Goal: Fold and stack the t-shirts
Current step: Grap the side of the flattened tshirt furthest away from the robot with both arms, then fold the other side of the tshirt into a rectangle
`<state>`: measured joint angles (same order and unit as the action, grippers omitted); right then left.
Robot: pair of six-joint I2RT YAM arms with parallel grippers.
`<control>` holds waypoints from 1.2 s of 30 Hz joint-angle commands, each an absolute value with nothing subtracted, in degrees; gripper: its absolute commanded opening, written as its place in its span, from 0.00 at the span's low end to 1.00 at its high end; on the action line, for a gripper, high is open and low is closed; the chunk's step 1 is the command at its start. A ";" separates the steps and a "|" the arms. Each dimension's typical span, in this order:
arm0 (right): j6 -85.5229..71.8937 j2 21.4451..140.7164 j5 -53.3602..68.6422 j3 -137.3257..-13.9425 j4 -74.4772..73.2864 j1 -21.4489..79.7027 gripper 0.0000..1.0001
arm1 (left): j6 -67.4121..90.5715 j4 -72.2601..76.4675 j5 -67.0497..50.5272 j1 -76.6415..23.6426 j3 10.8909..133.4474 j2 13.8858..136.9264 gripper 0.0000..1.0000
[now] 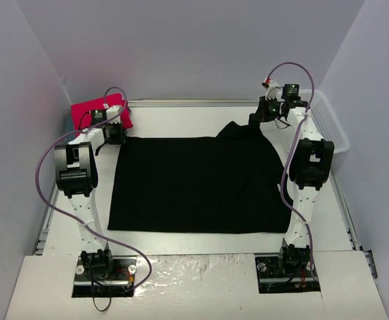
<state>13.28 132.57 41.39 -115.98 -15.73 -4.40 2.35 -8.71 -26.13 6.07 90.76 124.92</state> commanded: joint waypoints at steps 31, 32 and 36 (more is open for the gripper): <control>20.56 115.32 44.65 -105.21 -26.54 -4.57 0.00 | -3.16 -17.66 -30.41 7.12 82.62 103.45 0.02; 20.74 114.70 44.47 -104.16 -26.80 -4.57 0.00 | -3.34 -18.01 -30.67 7.21 82.27 102.49 0.02; 22.23 112.15 44.30 -101.26 -29.61 -4.92 0.00 | -4.66 -19.60 -32.34 7.91 80.60 99.85 0.02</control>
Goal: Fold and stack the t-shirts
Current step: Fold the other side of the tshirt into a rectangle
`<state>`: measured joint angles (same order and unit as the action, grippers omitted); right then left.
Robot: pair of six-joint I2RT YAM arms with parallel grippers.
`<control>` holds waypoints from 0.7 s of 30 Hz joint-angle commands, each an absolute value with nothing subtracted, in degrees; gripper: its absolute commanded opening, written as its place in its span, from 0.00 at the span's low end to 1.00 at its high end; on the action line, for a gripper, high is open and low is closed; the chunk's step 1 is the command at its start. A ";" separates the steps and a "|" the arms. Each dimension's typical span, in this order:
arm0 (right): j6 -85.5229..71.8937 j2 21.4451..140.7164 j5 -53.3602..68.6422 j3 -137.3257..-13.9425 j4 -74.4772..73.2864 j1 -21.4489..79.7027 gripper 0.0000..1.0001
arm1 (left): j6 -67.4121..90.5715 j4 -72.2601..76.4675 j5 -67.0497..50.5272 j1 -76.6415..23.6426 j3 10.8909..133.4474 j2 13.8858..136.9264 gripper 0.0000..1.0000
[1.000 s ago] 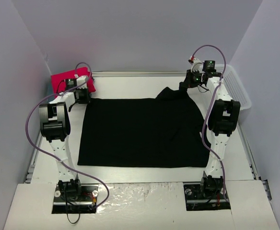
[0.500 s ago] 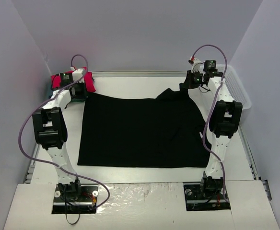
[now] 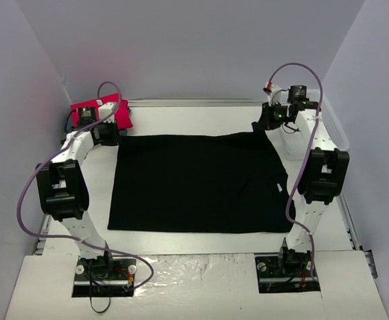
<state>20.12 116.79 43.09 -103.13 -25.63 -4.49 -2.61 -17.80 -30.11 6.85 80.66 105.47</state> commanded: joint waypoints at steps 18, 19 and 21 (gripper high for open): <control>32.95 98.53 43.77 -89.30 -42.53 -9.14 0.00 | -16.78 -27.50 -37.26 11.34 69.70 87.45 0.02; 33.65 98.18 43.77 -89.04 -44.28 -9.14 0.00 | -18.61 -28.21 -38.31 11.34 69.44 87.02 0.02; 35.41 97.47 43.94 -88.86 -46.13 -9.23 0.00 | -20.03 -29.97 -39.11 11.34 68.74 86.66 0.02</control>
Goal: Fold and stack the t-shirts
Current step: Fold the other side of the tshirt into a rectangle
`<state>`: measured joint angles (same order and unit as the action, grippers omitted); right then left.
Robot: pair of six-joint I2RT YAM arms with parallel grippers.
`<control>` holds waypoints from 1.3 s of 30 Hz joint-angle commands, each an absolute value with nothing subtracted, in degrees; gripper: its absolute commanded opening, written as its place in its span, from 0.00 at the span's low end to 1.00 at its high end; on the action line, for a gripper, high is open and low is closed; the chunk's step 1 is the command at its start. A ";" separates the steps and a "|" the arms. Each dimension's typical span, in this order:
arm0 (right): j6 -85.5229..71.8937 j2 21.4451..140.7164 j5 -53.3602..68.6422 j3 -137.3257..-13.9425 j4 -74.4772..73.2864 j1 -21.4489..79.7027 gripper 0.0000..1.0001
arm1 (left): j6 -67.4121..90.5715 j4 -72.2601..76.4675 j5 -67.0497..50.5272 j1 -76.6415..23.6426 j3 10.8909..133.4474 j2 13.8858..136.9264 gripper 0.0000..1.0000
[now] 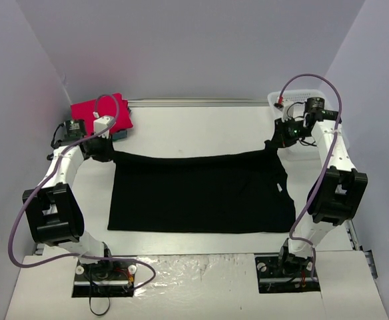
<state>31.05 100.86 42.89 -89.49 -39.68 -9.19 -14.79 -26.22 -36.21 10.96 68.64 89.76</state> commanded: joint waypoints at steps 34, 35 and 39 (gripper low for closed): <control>46.31 90.00 40.52 -77.26 -57.92 -9.84 0.00 | -34.18 -42.36 -43.07 11.34 64.95 80.77 0.02; 46.32 89.83 40.52 -76.91 -58.01 -9.84 0.00 | -34.62 -42.62 -42.81 11.34 64.95 80.77 0.02; 47.11 89.56 40.17 -75.94 -58.45 -10.11 0.00 | -35.95 -43.16 -41.93 11.34 64.34 80.68 0.02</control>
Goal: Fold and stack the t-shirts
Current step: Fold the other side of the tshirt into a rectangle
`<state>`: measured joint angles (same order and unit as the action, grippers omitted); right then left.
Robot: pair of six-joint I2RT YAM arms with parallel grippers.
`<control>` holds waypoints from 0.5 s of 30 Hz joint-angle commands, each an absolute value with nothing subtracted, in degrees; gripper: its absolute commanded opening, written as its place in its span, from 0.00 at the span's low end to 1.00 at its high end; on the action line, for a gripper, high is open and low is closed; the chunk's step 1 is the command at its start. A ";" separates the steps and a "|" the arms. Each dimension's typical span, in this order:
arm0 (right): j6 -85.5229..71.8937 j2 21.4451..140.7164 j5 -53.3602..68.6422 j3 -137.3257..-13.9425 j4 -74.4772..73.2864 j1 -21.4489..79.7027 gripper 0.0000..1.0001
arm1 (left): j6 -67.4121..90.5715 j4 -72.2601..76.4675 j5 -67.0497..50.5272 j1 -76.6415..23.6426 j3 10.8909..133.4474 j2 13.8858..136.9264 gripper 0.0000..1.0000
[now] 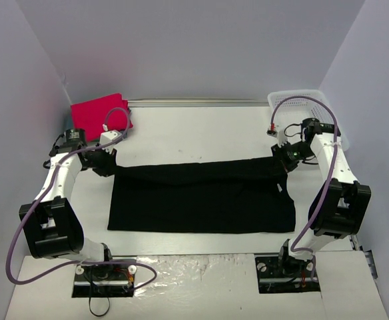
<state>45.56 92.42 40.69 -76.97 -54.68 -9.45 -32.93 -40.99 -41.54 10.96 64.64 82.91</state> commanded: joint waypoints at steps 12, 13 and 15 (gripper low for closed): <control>50.36 89.65 37.36 -72.69 -60.03 -11.07 0.00 | -37.96 -41.13 -35.42 11.34 61.61 81.38 0.03; 50.45 89.65 37.18 -72.08 -59.86 -10.99 0.00 | -38.14 -41.13 -34.90 11.34 61.52 81.65 0.02; 50.71 89.91 36.83 -71.55 -59.94 -11.07 0.00 | -38.84 -41.39 -34.37 11.34 61.52 82.44 0.02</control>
